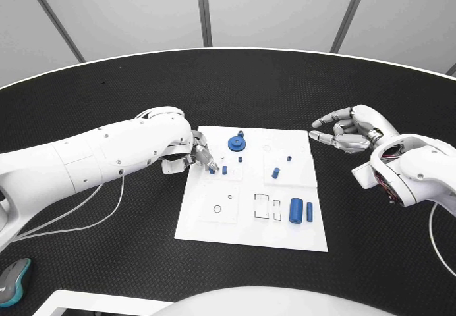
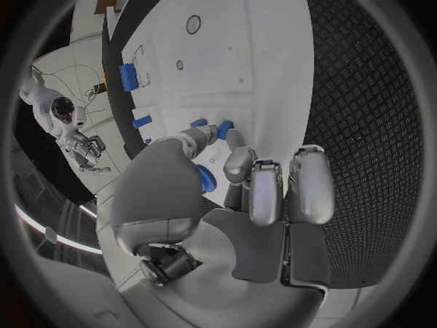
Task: Assemble the parts on the task board
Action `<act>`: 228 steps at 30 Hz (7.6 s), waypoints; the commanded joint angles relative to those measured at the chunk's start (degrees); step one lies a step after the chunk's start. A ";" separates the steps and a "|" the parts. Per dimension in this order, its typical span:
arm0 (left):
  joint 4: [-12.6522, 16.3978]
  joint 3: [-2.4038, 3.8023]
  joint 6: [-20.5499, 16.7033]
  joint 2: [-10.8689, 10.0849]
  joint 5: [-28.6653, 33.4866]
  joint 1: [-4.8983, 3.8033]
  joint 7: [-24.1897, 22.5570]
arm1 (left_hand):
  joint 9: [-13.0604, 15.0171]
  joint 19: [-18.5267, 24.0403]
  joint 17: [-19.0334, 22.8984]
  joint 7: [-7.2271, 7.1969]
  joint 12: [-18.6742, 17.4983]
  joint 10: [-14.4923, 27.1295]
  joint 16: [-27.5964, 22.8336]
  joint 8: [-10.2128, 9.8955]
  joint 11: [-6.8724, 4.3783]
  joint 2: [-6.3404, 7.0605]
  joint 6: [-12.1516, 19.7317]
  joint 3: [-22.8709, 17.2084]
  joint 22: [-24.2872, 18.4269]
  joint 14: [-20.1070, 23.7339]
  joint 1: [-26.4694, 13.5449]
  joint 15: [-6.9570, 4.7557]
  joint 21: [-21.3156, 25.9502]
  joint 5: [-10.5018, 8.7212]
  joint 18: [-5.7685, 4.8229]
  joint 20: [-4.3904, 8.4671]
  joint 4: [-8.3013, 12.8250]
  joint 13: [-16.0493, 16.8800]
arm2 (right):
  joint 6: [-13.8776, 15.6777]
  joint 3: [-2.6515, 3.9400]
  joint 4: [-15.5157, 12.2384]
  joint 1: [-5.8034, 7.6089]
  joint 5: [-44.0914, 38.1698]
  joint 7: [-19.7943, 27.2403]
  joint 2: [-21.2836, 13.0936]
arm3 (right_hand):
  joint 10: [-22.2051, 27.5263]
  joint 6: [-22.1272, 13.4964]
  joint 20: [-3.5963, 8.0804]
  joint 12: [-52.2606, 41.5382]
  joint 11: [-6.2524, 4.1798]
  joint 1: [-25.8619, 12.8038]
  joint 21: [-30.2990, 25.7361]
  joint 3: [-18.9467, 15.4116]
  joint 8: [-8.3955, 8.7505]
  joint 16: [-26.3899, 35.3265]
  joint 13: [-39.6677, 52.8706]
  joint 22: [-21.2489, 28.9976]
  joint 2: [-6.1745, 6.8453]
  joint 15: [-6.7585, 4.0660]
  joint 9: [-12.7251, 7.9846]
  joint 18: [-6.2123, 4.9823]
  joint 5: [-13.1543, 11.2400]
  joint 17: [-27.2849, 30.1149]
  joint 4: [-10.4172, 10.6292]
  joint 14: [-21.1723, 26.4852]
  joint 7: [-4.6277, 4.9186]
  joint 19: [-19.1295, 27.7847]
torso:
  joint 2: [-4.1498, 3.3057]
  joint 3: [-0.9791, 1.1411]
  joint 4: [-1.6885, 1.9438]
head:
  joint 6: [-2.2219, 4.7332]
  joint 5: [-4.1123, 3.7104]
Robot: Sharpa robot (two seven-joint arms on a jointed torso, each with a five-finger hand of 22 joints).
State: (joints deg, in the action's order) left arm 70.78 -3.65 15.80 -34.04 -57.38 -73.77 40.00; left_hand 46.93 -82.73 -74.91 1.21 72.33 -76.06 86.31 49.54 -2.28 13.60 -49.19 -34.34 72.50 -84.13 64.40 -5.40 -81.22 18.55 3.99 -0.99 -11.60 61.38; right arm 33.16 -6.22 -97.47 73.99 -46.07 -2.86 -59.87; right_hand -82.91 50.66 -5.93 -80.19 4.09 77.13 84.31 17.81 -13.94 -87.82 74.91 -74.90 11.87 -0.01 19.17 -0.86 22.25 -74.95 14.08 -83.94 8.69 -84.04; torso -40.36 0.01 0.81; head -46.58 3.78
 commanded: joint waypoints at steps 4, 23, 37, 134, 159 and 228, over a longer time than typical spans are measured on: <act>-0.25 -0.01 -0.22 0.01 0.00 0.01 1.43 | 0.01 -0.02 -9.04 -0.01 0.05 0.07 -0.07 0.04 -0.38 0.06 0.05 1.64 0.07 -4.19 -0.67 -0.43 -0.31 -0.36 -0.38 0.45 -0.71 -0.10 | 0.01 0.00 -0.05 0.00 0.00 -0.03 -0.06 | 0.23 0.25 0.55 -0.06 -0.21 0.00 -0.21 0.01 -0.32 0.24 5.87 -10.19 0.38 -0.47 -0.08 -0.79 0.20 -9.87 0.36 -4.83 0.19 -3.05 | 0.00 0.00 0.03 | 0.00 -0.09; 0.20 -0.02 -2.60 -0.72 0.66 0.02 1.26 | -0.17 -0.01 -9.06 0.19 0.11 0.37 -0.09 0.53 -0.18 -0.36 0.38 12.83 -0.04 -4.20 -4.41 -0.27 -0.09 -8.79 -0.34 0.32 -5.16 -0.64 | -0.02 0.00 0.06 0.00 0.00 -0.10 0.01 | 0.28 0.21 0.55 0.00 -0.21 -0.15 -0.25 -0.08 -0.31 0.27 5.82 -10.17 0.44 -0.46 -0.10 -0.80 0.20 -9.80 0.49 -4.81 0.19 -3.03 | 0.02 -0.03 0.01 | 0.20 -0.09; 1.15 0.00 -4.21 -1.82 2.34 0.03 0.67 | -0.36 -0.04 -9.07 0.07 0.23 0.53 -0.10 0.82 -0.26 -2.72 0.63 18.37 0.04 -4.21 -4.76 -0.34 -0.05 -13.87 -0.34 0.38 -5.22 -0.92 | -0.10 0.00 0.48 0.00 0.00 0.03 0.25 | 0.22 0.17 0.55 -0.07 -0.21 -0.44 -0.23 -0.26 -0.31 0.28 5.90 -10.19 0.57 -0.45 -0.13 -0.79 0.21 -9.80 0.72 -4.81 0.18 -3.05 | 0.04 0.02 0.04 | 0.36 -0.08; -3.95 -0.75 -24.57 6.12 -32.54 5.02 -36.03 | -24.25 4.39 10.52 7.13 -40.48 21.74 -6.36 -19.99 7.00 2.24 1.45 1.25 -10.91 -0.07 12.52 5.63 6.73 -12.93 1.77 -4.34 13.38 -48.25 | -0.49 -0.02 1.30 -0.09 0.00 0.68 1.39 | 0.23 0.18 0.62 -0.02 -0.28 0.17 -0.27 0.12 -0.46 0.25 5.87 -10.22 0.50 -0.53 -0.30 -0.78 3.04 -9.95 0.84 -4.86 0.14 -3.10 | 0.41 0.18 0.00 | 3.01 -2.92; -5.12 -0.75 -23.94 6.79 -32.66 5.31 -35.36 | -23.92 3.69 10.87 6.86 -41.09 20.00 -6.23 -20.69 6.63 2.00 0.55 -1.38 -9.25 -0.21 12.62 5.28 5.48 -12.99 1.48 -4.07 13.64 -48.57 | -0.57 -0.02 1.25 -0.09 0.00 0.73 1.50 | 0.10 0.34 0.62 -0.19 -0.29 0.10 -0.23 0.12 -0.56 0.25 6.02 -10.25 0.50 -0.53 -0.28 -0.77 3.32 -9.95 0.92 -4.86 0.13 -3.13 | 0.56 0.21 0.04 | 2.57 -3.14; -5.43 -0.76 -22.59 7.17 -32.14 5.55 -34.56 | -23.28 3.86 12.08 7.73 -49.53 15.39 -5.61 -27.43 7.19 2.64 -1.46 -1.44 -8.03 -0.06 9.60 5.73 4.38 -13.31 1.29 -4.41 13.98 -50.86 | -0.49 -0.01 1.17 -0.09 0.00 0.84 1.42 | 0.00 0.62 0.65 -0.31 -0.36 0.25 -0.29 0.20 -0.75 0.30 6.13 -10.21 0.58 -0.58 -0.25 -0.79 3.66 -9.87 0.88 -4.85 0.05 -3.11 | 0.53 0.16 0.04 | 2.33 -3.54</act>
State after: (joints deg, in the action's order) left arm 65.33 -4.41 -6.77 -26.87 -89.53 -68.22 5.45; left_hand 23.74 -79.06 -62.89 8.87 24.24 -60.70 80.51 22.51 4.50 15.50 -51.24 -36.19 64.53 -83.96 73.94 -0.04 -77.10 5.56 5.79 -5.07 2.45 11.80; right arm 32.68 -6.23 -96.30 73.90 -46.07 -2.02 -58.45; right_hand -82.71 50.87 -5.53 -80.42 3.89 77.06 83.98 17.65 -14.38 -87.83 74.90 -74.90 12.41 -0.20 18.98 -0.86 25.51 -74.90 14.87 -84.14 8.90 -84.04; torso -39.83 0.16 0.86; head -44.23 0.26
